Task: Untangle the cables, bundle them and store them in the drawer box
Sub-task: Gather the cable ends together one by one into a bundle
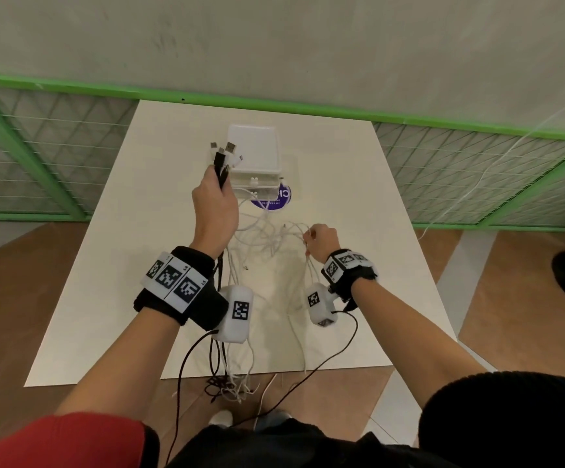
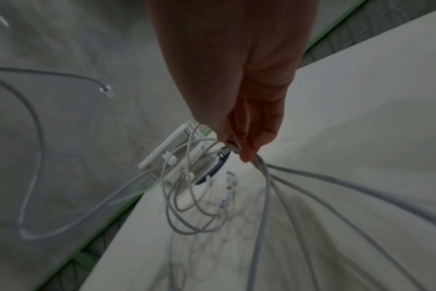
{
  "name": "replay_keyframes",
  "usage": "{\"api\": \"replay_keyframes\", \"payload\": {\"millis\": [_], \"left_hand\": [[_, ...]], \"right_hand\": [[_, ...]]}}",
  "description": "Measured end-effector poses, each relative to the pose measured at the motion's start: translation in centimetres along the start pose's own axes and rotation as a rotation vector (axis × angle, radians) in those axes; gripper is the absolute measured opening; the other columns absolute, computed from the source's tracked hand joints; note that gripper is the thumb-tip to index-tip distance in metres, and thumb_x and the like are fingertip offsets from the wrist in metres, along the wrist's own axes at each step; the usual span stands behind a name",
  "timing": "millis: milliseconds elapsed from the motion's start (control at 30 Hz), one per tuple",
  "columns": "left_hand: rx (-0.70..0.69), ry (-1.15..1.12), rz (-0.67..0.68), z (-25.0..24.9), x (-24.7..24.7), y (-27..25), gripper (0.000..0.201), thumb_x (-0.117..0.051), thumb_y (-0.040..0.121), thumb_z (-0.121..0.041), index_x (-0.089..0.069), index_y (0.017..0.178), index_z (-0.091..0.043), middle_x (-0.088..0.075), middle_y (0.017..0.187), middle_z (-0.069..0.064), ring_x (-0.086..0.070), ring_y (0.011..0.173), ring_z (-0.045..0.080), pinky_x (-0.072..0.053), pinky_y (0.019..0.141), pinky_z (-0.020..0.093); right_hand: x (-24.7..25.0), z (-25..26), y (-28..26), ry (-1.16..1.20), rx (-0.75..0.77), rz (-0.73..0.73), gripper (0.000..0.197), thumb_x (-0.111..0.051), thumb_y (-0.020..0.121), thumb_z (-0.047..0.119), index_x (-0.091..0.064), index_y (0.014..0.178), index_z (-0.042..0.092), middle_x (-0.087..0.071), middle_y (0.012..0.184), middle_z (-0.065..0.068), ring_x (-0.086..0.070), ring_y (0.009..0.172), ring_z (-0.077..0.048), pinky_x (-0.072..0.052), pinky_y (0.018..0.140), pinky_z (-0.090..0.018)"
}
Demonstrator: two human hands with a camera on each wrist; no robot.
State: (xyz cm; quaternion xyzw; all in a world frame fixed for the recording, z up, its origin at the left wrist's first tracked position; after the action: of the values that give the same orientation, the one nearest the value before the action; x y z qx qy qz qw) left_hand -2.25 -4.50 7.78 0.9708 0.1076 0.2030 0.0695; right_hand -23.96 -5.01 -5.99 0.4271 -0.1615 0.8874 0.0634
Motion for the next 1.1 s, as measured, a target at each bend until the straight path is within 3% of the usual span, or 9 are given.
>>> {"api": "replay_keyframes", "payload": {"millis": [133,267,333,500,633,700,867,1000,1100], "left_hand": [[-0.019,0.003,-0.060,0.1,1.0,0.3,0.025,-0.036,0.100,-0.015,-0.053,0.103,0.004,-0.051,0.078,0.007,-0.045,0.070,0.020,-0.029,0.057,0.020],[-0.020,0.011,-0.087,0.1,1.7,0.3,0.026,-0.036,0.100,-0.013,-0.052,0.107,0.006,-0.051,0.083,0.010,-0.047,0.075,0.020,-0.031,0.059,0.019],[-0.019,0.015,-0.089,0.0,1.8,0.2,0.026,-0.035,0.100,-0.013,-0.052,0.108,0.006,-0.052,0.084,0.010,-0.047,0.075,0.020,-0.030,0.059,0.019],[-0.004,0.000,-0.093,0.0,2.0,0.1,0.026,-0.035,0.100,-0.012,-0.052,0.108,0.006,-0.051,0.084,0.010,-0.047,0.075,0.021,-0.030,0.058,0.020],[-0.018,-0.014,-0.082,-0.3,1.7,-0.3,0.025,-0.036,0.100,-0.013,-0.052,0.107,0.005,-0.051,0.082,0.010,-0.046,0.073,0.020,-0.029,0.057,0.020],[-0.026,-0.014,-0.070,-0.5,1.7,-0.5,0.024,-0.036,0.100,-0.013,-0.052,0.104,0.004,-0.051,0.078,0.007,-0.044,0.068,0.018,-0.028,0.056,0.020],[-0.057,-0.019,-0.015,-0.9,1.2,-1.0,0.015,-0.036,0.100,-0.015,-0.045,0.089,-0.009,-0.041,0.063,-0.006,-0.038,0.054,0.006,-0.032,0.046,0.016],[-0.054,-0.049,0.090,-1.2,0.9,-1.4,0.020,-0.035,0.101,-0.018,-0.043,0.084,-0.010,-0.041,0.062,-0.004,-0.036,0.053,0.010,-0.031,0.047,0.018],[-0.058,-0.094,0.214,-1.5,0.8,-1.7,0.027,-0.036,0.100,-0.021,-0.041,0.074,-0.021,-0.040,0.063,-0.003,-0.035,0.055,0.012,-0.032,0.052,0.024]], "right_hand": [[3.2,3.9,2.6,0.081,0.084,-0.138,0.022,-0.048,0.092,0.014,-0.051,0.072,0.006,-0.068,0.084,-0.027,-0.065,0.082,-0.039,-0.051,0.080,-0.046],[7.1,7.8,3.7,0.279,0.194,-0.299,0.018,-0.046,0.094,0.013,-0.051,0.079,0.005,-0.064,0.066,-0.013,-0.062,0.048,-0.005,-0.053,0.066,-0.030],[8.4,9.4,3.7,0.388,0.254,-0.347,0.015,-0.046,0.094,0.011,-0.051,0.080,0.007,-0.058,0.059,0.000,-0.059,0.043,-0.003,-0.054,0.067,-0.032],[9.4,10.4,2.4,0.593,0.367,-0.404,0.016,-0.048,0.094,0.007,-0.049,0.078,0.011,-0.056,0.071,0.001,-0.065,0.059,-0.023,-0.057,0.066,-0.033],[4.6,6.5,1.6,0.295,0.250,-0.214,0.014,-0.055,0.091,0.013,-0.059,0.087,0.000,-0.067,0.083,-0.016,-0.067,0.077,-0.032,-0.053,0.081,-0.039],[2.1,4.0,0.9,0.131,0.190,-0.099,0.017,-0.061,0.086,0.010,-0.063,0.095,-0.004,-0.067,0.099,-0.019,-0.064,0.092,-0.033,-0.044,0.086,-0.025],[0.5,2.4,-0.9,0.024,0.233,0.112,0.051,-0.061,0.081,-0.004,-0.046,0.131,0.000,-0.046,0.132,-0.020,-0.061,0.102,-0.035,-0.043,0.082,-0.020],[2.8,3.6,-2.1,0.073,0.305,-0.090,0.049,-0.048,0.084,-0.006,-0.047,0.131,0.005,-0.045,0.131,-0.018,-0.058,0.104,-0.032,-0.041,0.089,-0.024],[5.3,6.8,-5.1,0.450,0.436,-0.295,0.035,-0.042,0.088,0.007,-0.056,0.120,0.009,-0.054,0.121,-0.012,-0.059,0.101,-0.025,-0.045,0.082,-0.020]]}}
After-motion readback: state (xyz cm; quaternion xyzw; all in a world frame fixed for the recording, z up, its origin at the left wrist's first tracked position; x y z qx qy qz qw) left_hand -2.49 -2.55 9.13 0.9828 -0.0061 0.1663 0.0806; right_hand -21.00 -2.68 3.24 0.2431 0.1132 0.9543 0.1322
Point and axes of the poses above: each hand's wrist, its own y-axis towards the middle knuckle, its own x-axis out of the back of the hand, z = x × y, the point moved 3 cm from there along y, towards the middle knuckle
